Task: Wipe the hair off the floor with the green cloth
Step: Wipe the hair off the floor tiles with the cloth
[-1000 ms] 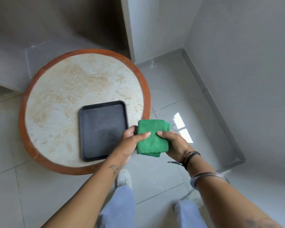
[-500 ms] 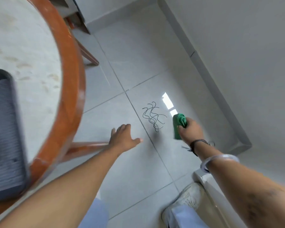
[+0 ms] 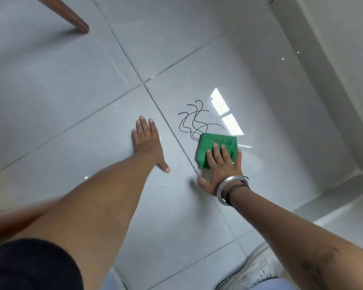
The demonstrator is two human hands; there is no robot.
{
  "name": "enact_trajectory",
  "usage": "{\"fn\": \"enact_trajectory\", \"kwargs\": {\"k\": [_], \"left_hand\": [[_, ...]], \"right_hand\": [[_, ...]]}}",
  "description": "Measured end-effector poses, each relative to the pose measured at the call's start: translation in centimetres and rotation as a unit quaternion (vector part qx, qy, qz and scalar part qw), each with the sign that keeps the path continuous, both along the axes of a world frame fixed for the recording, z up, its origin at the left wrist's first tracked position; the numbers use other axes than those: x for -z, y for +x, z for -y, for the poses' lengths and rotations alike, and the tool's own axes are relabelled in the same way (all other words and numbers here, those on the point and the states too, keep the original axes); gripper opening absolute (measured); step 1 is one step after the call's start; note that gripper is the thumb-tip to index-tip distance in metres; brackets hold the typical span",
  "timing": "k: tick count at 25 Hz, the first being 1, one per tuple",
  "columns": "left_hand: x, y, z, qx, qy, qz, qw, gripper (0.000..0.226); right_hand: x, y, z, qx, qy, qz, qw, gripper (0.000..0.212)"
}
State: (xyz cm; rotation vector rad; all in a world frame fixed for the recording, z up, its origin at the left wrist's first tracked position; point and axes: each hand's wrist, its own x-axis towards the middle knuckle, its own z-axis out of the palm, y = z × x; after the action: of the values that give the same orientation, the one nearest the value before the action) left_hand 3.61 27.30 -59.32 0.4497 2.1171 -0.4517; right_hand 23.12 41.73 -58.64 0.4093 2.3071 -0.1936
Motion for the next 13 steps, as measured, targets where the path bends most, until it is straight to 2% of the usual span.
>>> {"fn": "enact_trajectory", "kwargs": {"k": [3, 6, 7, 11, 13], "left_hand": [[1.4, -0.7, -0.4, -0.034, -0.047, 0.021, 0.998, 0.187], [1.9, -0.9, 0.2, -0.048, -0.022, 0.025, 0.998, 0.188], [1.8, -0.8, 0.2, -0.049, -0.016, 0.028, 0.998, 0.188], [2.0, -1.0, 0.3, -0.046, -0.009, 0.040, 0.998, 0.187], [2.3, -0.9, 0.4, -0.061, -0.003, 0.040, 0.997, 0.189]], "right_hand": [[0.5, -1.5, -2.5, 0.005, 0.015, -0.056, 0.998, 0.100], [0.3, -2.1, -0.9, 0.044, 0.000, -0.054, 0.998, 0.101], [0.0, -1.6, 0.3, 0.025, -0.022, -0.042, 0.999, 0.102], [-1.3, 1.6, 1.3, -0.186, -0.087, 0.006, 0.979, 0.094], [-0.4, 0.4, -2.8, -0.183, -0.045, -0.018, 0.982, 0.091]]}}
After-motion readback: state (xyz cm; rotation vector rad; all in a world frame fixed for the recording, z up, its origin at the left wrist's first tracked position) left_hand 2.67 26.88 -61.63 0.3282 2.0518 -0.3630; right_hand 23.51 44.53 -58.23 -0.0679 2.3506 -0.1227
